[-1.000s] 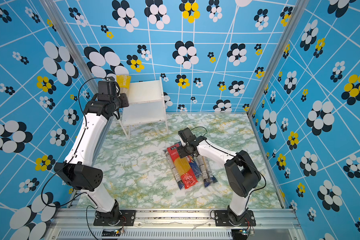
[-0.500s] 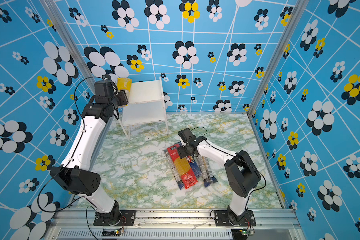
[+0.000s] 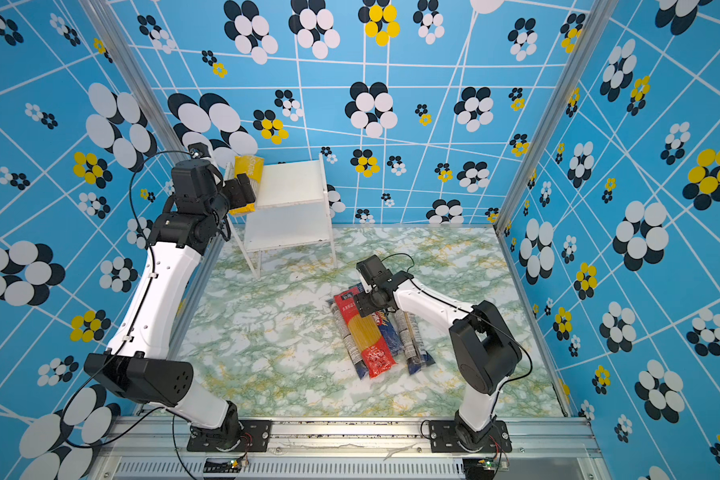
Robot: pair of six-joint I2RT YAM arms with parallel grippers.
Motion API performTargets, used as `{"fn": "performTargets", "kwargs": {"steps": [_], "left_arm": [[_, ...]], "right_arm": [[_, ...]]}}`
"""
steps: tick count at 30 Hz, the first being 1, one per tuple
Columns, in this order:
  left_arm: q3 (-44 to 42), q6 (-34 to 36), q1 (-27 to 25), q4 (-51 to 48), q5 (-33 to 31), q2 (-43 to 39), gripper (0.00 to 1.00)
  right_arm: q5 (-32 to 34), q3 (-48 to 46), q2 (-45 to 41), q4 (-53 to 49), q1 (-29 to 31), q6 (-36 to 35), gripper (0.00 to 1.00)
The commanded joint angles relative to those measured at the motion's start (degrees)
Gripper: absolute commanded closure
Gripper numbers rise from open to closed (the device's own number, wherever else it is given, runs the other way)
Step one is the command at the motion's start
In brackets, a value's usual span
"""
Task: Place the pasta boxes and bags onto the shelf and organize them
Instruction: 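Lower the yellow bag onto the shelf's top tier and open the left gripper, then withdraw the left gripper from the shelf back toward the pasta pile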
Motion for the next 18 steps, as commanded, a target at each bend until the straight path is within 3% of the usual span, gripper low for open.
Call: {"fn": "performTargets", "kwargs": {"steps": [1,9,18], "left_arm": [[-1.4,-0.8,0.0,0.1,0.1,-4.8,0.01],[-13.5,-3.4,-2.0,1.4,3.6,-14.4,0.01],[-34.1,-6.9,-8.3,5.2,6.0,-25.0,0.01]], "right_arm": [[1.6,2.7,-1.0,-3.1,-0.4,-2.0,0.23],[4.3,5.1,-1.9,-6.8,-0.4,-4.7,0.23],[6.7,0.9,-4.6,-10.5,0.8,-4.9,0.22]]}}
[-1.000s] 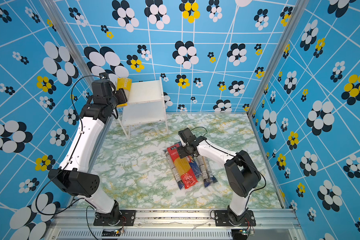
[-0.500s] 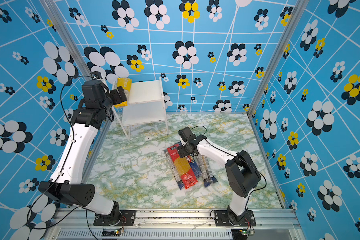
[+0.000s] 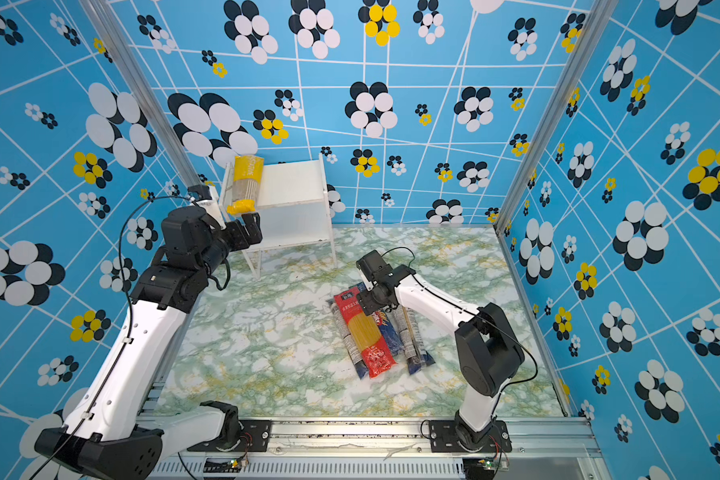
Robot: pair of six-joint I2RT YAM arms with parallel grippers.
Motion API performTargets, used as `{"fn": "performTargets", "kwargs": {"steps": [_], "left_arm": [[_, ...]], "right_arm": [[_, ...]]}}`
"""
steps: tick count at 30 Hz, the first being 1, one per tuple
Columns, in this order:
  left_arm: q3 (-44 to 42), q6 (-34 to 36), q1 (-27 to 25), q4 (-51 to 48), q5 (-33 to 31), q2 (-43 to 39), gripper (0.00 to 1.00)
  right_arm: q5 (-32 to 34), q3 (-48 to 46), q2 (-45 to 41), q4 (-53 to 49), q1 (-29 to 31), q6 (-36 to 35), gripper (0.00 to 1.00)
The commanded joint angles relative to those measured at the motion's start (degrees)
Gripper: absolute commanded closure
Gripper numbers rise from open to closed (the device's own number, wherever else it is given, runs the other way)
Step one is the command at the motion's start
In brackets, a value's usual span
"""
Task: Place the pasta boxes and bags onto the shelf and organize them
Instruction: 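Withdraw the left gripper from the shelf back toward the pasta pile, then drag the red spaghetti bag with the right gripper toward the left gripper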
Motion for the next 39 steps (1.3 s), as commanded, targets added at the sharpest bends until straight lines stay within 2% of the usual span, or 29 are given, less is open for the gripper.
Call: {"fn": "performTargets", "kwargs": {"steps": [1,9,13,18,23,29,34,39], "left_arm": [[-6.8,-3.3,-1.7,2.0,2.1,-3.2,0.01],[-21.8,-9.9,-3.0,2.5,5.3,-7.7,0.01],[-26.5,-11.3,-4.6,1.6,6.1,-8.8,0.01],[-31.6,-12.6,-6.3,2.3,7.1,-9.6,0.01],[-35.0,-14.5,-6.8,2.7,7.3,-10.3,0.01],[-36.5,-15.5,-7.0,2.8,7.3,-11.2,0.01],[-36.9,-15.8,-7.3,2.8,7.8,-10.8,0.01],[-37.7,-16.2,-7.6,3.2,7.9,-10.2,0.01]], "right_arm": [[3.3,-2.5,-2.9,-3.0,0.9,0.0,0.23],[11.1,-4.7,-1.9,-9.2,2.1,7.3,0.22],[11.3,-5.4,-0.2,-11.6,3.1,9.8,0.22],[6.2,-3.6,3.2,-9.7,7.4,8.9,0.22],[-2.4,2.0,8.1,-6.0,10.5,8.0,0.23],[-11.2,6.0,10.7,0.1,11.2,8.7,0.23],[-12.9,9.6,11.9,0.6,11.3,8.4,0.24],[-11.7,6.6,8.9,0.5,11.3,6.4,0.24]]}}
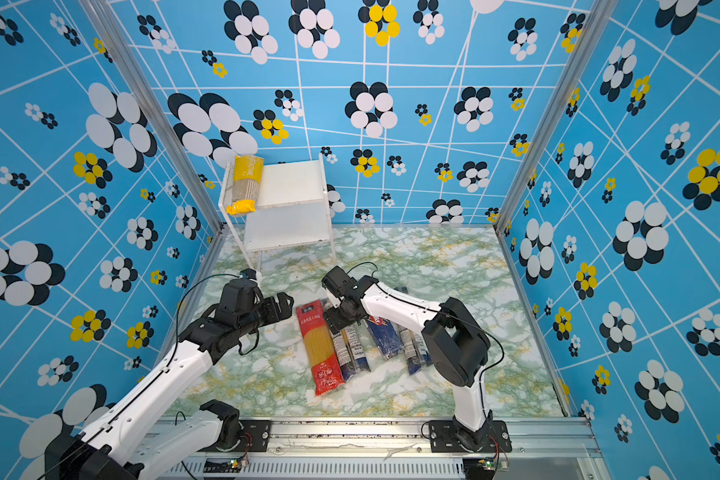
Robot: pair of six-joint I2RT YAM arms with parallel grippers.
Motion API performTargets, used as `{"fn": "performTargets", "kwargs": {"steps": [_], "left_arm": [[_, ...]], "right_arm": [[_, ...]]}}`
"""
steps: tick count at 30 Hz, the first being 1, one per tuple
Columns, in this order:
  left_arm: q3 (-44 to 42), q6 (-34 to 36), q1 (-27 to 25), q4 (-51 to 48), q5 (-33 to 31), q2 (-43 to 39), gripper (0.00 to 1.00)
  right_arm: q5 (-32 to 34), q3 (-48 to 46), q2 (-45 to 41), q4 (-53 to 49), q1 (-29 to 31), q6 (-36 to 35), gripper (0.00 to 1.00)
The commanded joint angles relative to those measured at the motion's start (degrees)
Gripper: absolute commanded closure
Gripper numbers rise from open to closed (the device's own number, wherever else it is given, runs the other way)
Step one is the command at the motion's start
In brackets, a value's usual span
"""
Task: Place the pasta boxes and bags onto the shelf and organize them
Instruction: 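Drag the red spaghetti bag with the right gripper toward the left gripper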
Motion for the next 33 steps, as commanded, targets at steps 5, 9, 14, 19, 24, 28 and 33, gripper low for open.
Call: {"fn": "performTargets", "kwargs": {"steps": [5,9,14,19,24,28,33], "left_arm": [[-2.5,-1.7,-0.8,0.8,0.0,1.2,0.01],[-3.4,-2.3,-0.7,0.6,-0.6,1.8,0.01],[-3.9,-2.4,-0.7,0.5,-0.8,1.7,0.01],[-4.2,-2.4,-0.5,0.2,-1.3,1.6,0.01],[-5.0,-3.0,0.3,-0.2,-1.2,0.8,0.01],[-5.9,-3.7,1.6,-0.2,-0.5,-1.0,0.01],[-6.6,-3.9,2.6,-0.5,0.4,-2.1,0.01]], "right_arm": [[-7.7,-6.2,-6.3,1.2,0.2,-3.8,0.23],[-16.4,-8.3,-7.2,3.0,0.4,-3.6,0.22],[-21.2,-7.4,-4.9,4.7,2.0,-2.1,0.15],[-21.2,-3.9,-0.2,4.4,3.4,-0.4,0.13],[-17.7,-0.5,4.6,3.3,3.8,2.0,0.16],[-16.5,1.8,8.2,2.6,4.0,3.2,0.16],[-14.7,5.2,11.4,0.9,4.4,3.6,0.20]]}}
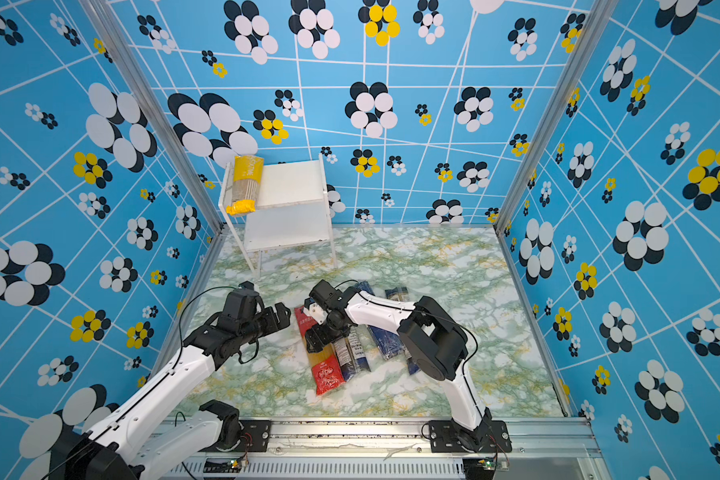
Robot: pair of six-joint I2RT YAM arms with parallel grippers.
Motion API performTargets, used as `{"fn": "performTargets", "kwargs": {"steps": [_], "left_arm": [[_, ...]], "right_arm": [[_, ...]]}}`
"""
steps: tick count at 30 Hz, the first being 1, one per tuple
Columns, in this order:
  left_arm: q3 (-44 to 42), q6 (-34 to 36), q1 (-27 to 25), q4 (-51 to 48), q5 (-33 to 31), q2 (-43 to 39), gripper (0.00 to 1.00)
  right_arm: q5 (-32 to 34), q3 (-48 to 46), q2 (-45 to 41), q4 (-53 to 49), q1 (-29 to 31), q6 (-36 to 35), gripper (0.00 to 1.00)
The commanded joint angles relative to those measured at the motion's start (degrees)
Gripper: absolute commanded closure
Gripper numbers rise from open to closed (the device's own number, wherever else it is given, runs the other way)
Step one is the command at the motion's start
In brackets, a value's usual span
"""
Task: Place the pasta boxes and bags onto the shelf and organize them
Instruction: 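Drag the red spaghetti bag with the right gripper toward the left gripper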
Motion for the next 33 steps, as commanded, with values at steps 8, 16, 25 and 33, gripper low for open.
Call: {"fn": "performTargets", "kwargs": {"steps": [8,16,25,33], "left_arm": [[-0.8,-0.7,0.8,-0.8,0.8,-1.4,0.01],[-1.3,-0.9,0.9,-1.2,0.4,-2.2,0.01],[-2.4,-1.3,1.0,-1.9,-0.1,-4.1,0.01],[-3.6,-1.6,1.0,-1.7,-1.1,-6.2,0.01]], "right_arm": [[9.8,10.4,8.7,-6.5,0.8,1.6,0.30],[9.4,13.8,11.5,-6.3,0.7,2.6,0.74],[3.5,19.9,14.9,0.4,-2.8,11.7,1.00],[2.0,21.5,17.1,11.8,-6.4,24.3,1.00]]}}
